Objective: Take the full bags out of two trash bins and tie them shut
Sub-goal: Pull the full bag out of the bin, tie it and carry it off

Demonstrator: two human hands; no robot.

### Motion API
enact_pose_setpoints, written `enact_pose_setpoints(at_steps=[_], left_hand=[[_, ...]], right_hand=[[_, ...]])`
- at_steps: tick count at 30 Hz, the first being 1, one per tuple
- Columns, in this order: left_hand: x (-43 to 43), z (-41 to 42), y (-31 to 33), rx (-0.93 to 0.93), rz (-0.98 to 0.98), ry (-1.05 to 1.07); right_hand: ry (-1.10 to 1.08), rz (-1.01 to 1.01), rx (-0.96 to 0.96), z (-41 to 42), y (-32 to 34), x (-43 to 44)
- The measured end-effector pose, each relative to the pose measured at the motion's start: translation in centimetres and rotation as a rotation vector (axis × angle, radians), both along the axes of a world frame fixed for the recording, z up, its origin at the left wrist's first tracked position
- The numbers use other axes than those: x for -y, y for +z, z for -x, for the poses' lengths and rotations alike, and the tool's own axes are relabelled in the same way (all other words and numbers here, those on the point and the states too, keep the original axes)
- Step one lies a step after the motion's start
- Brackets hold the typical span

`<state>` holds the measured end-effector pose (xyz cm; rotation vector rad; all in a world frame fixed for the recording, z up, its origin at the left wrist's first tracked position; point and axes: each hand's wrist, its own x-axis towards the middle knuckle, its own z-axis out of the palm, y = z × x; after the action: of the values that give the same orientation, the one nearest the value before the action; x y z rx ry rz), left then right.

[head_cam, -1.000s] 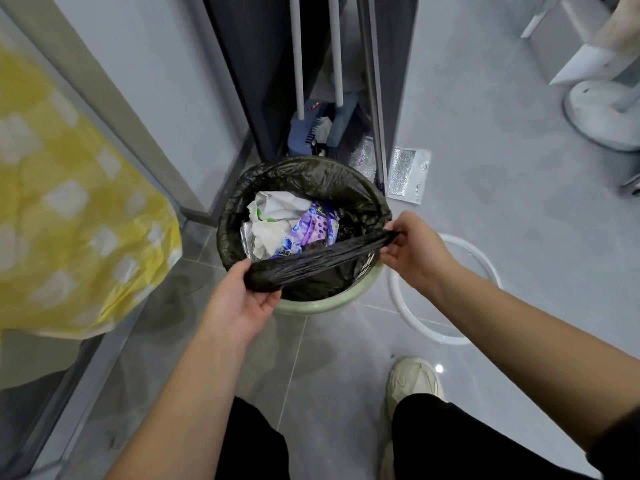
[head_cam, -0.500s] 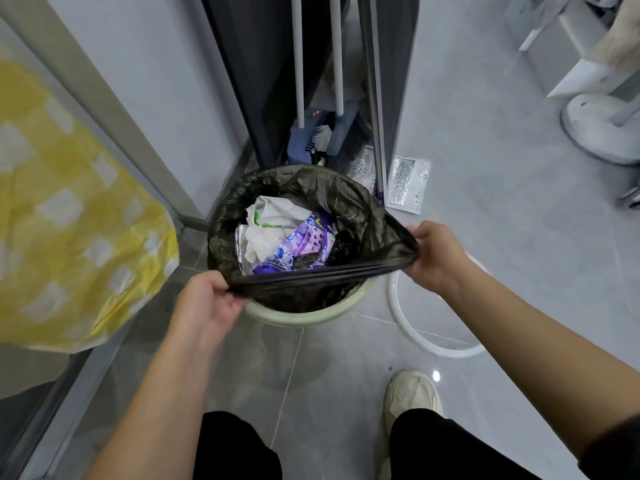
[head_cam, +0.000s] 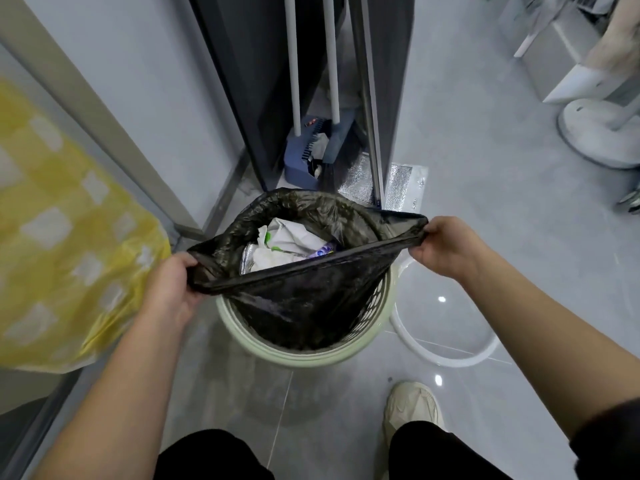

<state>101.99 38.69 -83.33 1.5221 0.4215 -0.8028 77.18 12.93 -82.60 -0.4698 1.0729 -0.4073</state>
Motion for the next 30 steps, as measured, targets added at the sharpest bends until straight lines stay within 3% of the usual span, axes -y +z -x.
enact_pose_setpoints(at_steps=[3, 5, 8, 13, 16, 19, 24, 27, 30], left_hand=[[1.1, -1.5, 0.3, 0.057, -0.144, -0.158], [1.7, -2.3, 0.2, 0.190, -0.340, -0.297], [2.2, -3.2, 0.5, 0.431, -0.500, -0.344], [3.1, -4.5, 1.0, 0.759, -0.740, -0.479], [4.1, -5.3, 0.9, 0.888, -0.755, -0.459], [4.5, -5.5, 0.9, 0.950, -0.625, -0.335], [4.0, -4.2, 2.0, 1.024, -0.429, -0.220], [2.9, -3.6, 3.0, 1.081, -0.447, -0.467], [1.3, -3.1, 4.8, 1.195, -0.465, -0.878]], right_hand=[[0.192, 0.091, -0.144, -1.4, 1.1, -0.2], [0.331, 0.181, -0.289, -1.9, 1.3, 0.3], [0.494, 0.359, -0.563, -2.4, 0.9, 1.5], [0.437, 0.576, -0.669, -4.2, 0.5, 2.8], [0.333, 0.708, -0.600, -5.5, 0.2, 2.9], [0.238, 0.777, -0.437, -6.1, 0.4, 2.4], [0.170, 0.708, -0.332, -5.1, 1.0, 1.9], [0.234, 0.722, -0.432, -3.9, 2.2, 1.2], [0.576, 0.923, -0.484, -1.9, 4.0, -0.1]])
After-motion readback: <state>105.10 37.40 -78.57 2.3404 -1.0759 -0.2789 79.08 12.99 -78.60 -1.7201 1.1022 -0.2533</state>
